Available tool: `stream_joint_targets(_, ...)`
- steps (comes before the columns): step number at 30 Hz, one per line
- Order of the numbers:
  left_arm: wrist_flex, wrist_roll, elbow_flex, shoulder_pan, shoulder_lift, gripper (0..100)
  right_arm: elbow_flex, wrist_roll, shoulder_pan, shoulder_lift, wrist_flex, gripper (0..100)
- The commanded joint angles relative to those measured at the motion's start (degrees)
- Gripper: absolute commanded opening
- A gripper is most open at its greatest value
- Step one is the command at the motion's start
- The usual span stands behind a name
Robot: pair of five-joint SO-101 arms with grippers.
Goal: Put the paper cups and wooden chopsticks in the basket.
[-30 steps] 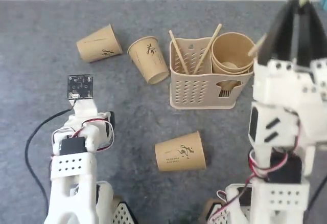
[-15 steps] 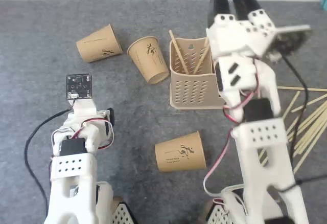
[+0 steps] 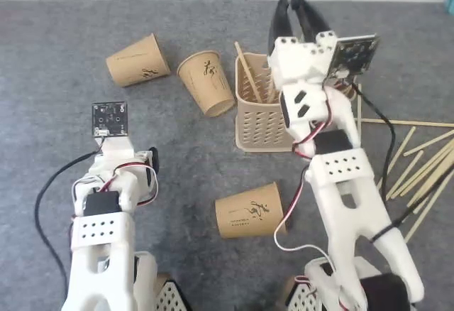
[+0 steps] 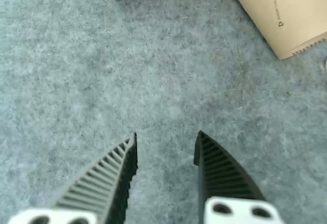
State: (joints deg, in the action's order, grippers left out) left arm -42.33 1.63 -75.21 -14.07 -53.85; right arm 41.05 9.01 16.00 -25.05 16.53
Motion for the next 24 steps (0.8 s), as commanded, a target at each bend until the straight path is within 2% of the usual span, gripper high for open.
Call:
stream_joint_targets(1, 1.5, -0.2, 0.4, 0.4, -1.7, 18, 1.8, -0.5, 0.7, -6.4, 1.2, 9.8)
stream_joint_targets(4, 1.5, -0.2, 0.4, 0.4, -1.7, 18, 3.8, -0.5, 0.6, -12.2, -4.0, 9.9)
stream_joint_targets(8, 1.4, -0.4, 0.4, 0.4, -1.6, 18, 3.7, 0.3, -1.4, -25.2, -20.6, 9.5)
stream_joint_targets(12, 1.3, -0.4, 0.4, 0.3, -1.7, 18, 1.8, 9.0, -9.9, -40.5, -41.5, 9.5)
stream_joint_targets(14, 1.3, -0.4, 0.4, 0.3, -1.6, 18, 0.3, 10.5, -15.6, -45.5, -51.1, 9.4)
stream_joint_targets(18, 1.3, -0.4, 0.4, 0.4, -1.5, 18, -1.1, 10.9, -25.8, -46.3, -62.9, 9.4)
stream_joint_targets(21, 1.3, -0.4, 0.4, 0.4, -1.4, 18, -1.1, 10.9, -31.7, -42.4, -66.4, 9.3)
stream_joint_targets(24, 1.1, -0.4, 0.3, 0.4, -1.3, 18, -1.1, 10.7, -34.2, -36.3, -68.3, 9.3)
